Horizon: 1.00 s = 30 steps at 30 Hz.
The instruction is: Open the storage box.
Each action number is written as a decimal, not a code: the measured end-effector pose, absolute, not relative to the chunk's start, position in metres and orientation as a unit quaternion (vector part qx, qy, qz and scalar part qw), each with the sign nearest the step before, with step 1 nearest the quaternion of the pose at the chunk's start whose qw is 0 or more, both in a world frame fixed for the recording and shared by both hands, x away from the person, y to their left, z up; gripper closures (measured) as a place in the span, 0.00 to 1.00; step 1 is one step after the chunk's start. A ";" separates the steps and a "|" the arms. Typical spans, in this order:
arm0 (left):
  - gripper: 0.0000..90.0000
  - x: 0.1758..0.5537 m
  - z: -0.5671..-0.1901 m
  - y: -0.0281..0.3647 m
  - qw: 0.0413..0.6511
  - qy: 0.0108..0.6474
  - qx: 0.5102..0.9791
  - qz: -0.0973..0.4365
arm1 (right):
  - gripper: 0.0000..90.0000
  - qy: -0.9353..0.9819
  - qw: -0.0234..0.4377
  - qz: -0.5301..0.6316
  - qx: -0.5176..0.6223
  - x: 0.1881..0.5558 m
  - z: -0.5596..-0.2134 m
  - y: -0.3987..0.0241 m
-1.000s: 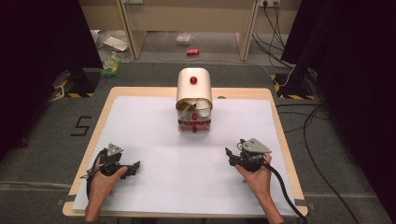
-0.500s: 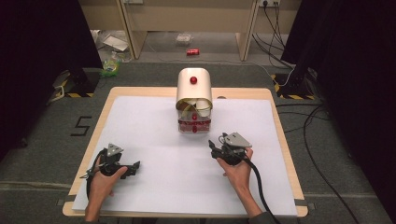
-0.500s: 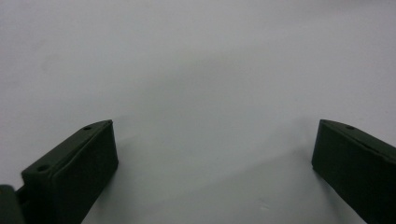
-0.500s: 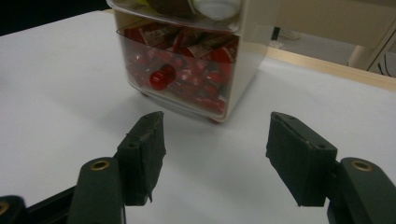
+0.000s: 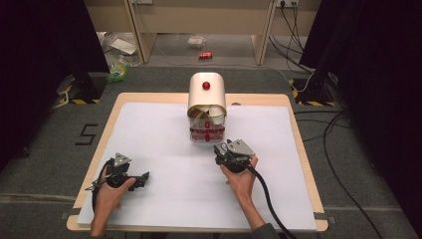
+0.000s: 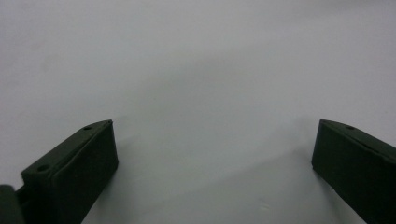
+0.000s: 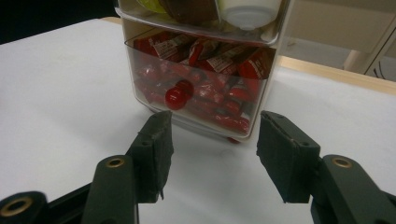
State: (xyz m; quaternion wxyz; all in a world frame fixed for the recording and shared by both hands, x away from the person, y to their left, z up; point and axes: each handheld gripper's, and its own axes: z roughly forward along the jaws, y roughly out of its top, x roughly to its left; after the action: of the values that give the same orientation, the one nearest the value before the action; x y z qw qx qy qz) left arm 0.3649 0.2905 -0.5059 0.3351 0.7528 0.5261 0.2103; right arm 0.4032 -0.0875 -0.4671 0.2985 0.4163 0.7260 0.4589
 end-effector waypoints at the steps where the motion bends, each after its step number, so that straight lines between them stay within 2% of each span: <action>1: 0.00 0.365 -0.506 0.290 0.335 0.526 0.753 0.211 | 0.52 0.724 0.303 0.458 0.418 0.403 -0.468 -0.086; 16: 0.00 0.365 -0.506 0.290 0.335 0.526 0.753 0.211 | 0.62 0.693 0.313 0.475 0.442 0.408 -0.481 -0.058; 30: 0.00 0.365 -0.506 0.291 0.335 0.526 0.753 0.210 | 0.65 0.664 0.333 0.484 0.462 0.409 -0.489 -0.028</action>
State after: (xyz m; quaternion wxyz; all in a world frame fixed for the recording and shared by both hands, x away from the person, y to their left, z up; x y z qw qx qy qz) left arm 0.3648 0.2905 -0.5060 0.3353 0.7528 0.5259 0.2103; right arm 0.4087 -0.0284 -0.4886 0.3329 0.4623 0.6644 0.4838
